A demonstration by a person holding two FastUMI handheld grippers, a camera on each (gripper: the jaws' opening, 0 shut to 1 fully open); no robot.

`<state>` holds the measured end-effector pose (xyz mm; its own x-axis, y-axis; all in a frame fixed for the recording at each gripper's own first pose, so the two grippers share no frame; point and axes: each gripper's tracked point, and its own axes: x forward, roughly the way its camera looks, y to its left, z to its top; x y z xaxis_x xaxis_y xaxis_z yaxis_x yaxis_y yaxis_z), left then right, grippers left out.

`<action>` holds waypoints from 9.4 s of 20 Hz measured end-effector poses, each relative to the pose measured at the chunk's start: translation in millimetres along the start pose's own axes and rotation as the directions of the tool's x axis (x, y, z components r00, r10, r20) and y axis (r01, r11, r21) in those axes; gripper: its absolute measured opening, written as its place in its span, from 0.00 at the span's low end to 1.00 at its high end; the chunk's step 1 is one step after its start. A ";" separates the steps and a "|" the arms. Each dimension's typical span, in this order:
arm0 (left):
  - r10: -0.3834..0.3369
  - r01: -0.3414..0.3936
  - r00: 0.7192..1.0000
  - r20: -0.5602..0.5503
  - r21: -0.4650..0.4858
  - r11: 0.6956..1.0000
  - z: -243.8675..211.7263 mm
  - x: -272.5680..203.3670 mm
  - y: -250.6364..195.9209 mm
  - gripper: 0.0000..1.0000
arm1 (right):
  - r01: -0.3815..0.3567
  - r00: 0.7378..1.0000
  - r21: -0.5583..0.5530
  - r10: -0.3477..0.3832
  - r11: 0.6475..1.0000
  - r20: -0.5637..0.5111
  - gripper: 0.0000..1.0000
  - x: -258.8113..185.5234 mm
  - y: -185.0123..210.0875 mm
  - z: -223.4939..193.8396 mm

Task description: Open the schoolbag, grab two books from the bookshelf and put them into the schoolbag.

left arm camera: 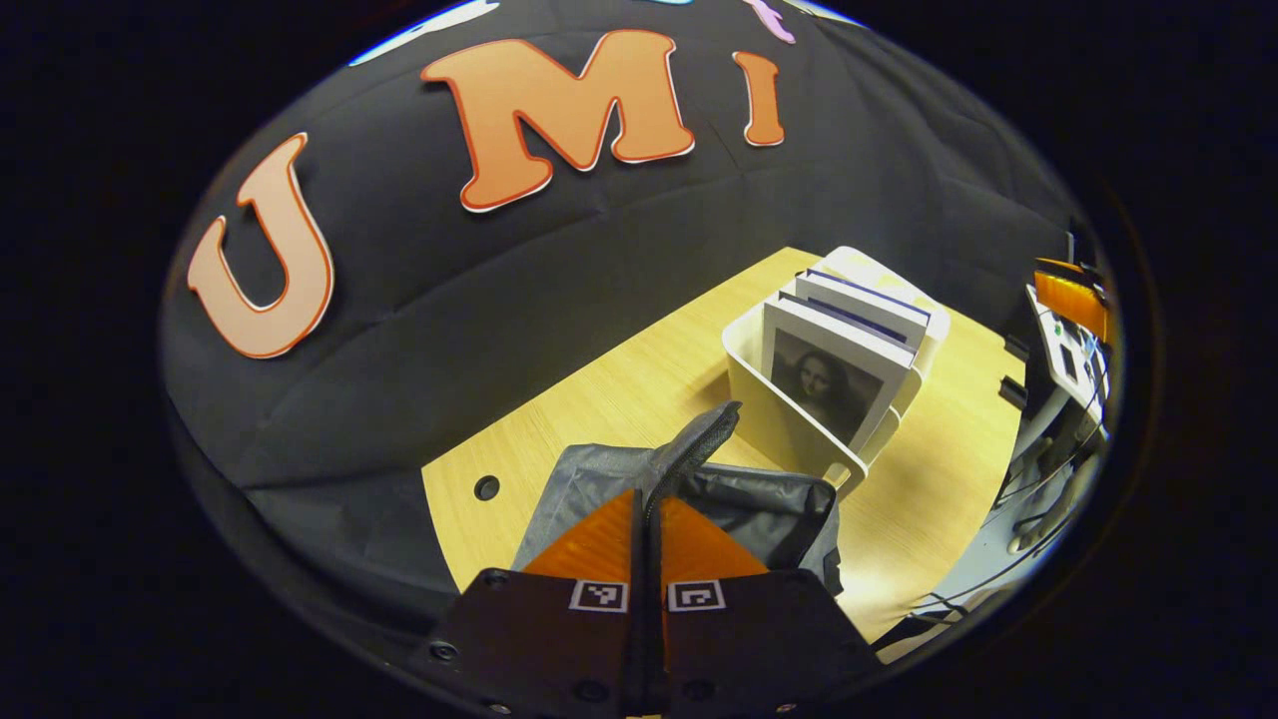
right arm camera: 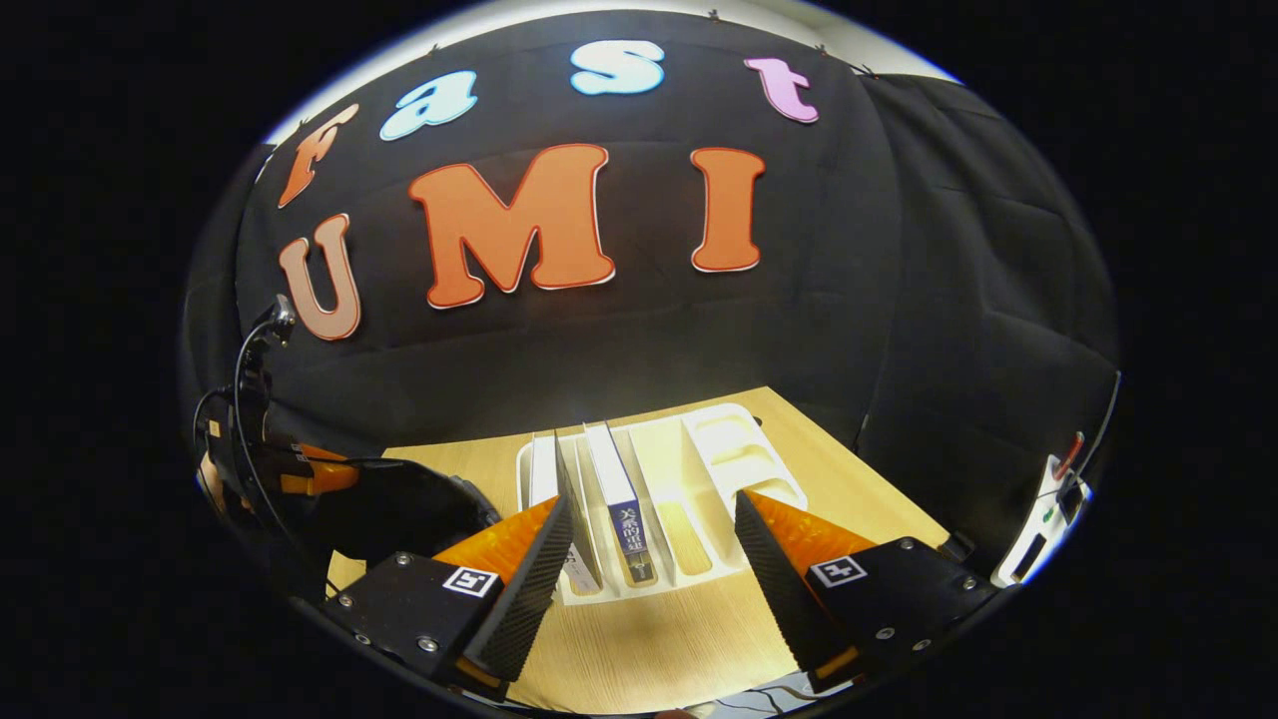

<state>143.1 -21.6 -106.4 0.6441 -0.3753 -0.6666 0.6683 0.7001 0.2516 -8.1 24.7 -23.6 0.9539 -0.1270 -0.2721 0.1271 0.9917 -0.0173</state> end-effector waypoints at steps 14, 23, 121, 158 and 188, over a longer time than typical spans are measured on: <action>-0.034 0.035 0.999 0.018 -0.084 0.996 -5.2 5.4 4.4 0.01 | -0.255 0.903 -0.210 0.155 0.944 -0.400 0.98 90.0 115.8 52.0; -0.056 0.056 0.998 0.003 -0.097 0.994 -8.7 11.3 2.8 0.01 | -0.320 0.653 -0.206 0.058 0.925 -0.755 0.99 142.6 130.0 -17.6; -0.095 0.099 0.993 0.075 -0.054 0.994 -10.9 -23.3 8.6 0.00 | 0.136 0.728 0.819 0.505 0.557 -0.464 0.99 72.1 302.5 -196.8; -0.079 0.081 0.996 0.051 -0.050 0.995 -31.2 -21.1 22.8 0.01 | -0.060 0.777 -0.066 0.005 0.996 -0.629 0.99 130.4 65.7 -0.8; -0.039 0.040 0.999 0.008 -0.096 0.995 -36.0 -12.6 14.6 0.01 | -0.058 0.626 -0.082 -0.028 0.995 -0.779 0.34 211.8 55.5 -66.6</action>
<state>131.3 15.3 -119.6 0.6204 -0.4068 -0.6706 0.6544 0.7398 0.1566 182.9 54.1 -146.3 0.3816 -0.0930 -0.9196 0.0490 0.9956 -0.0804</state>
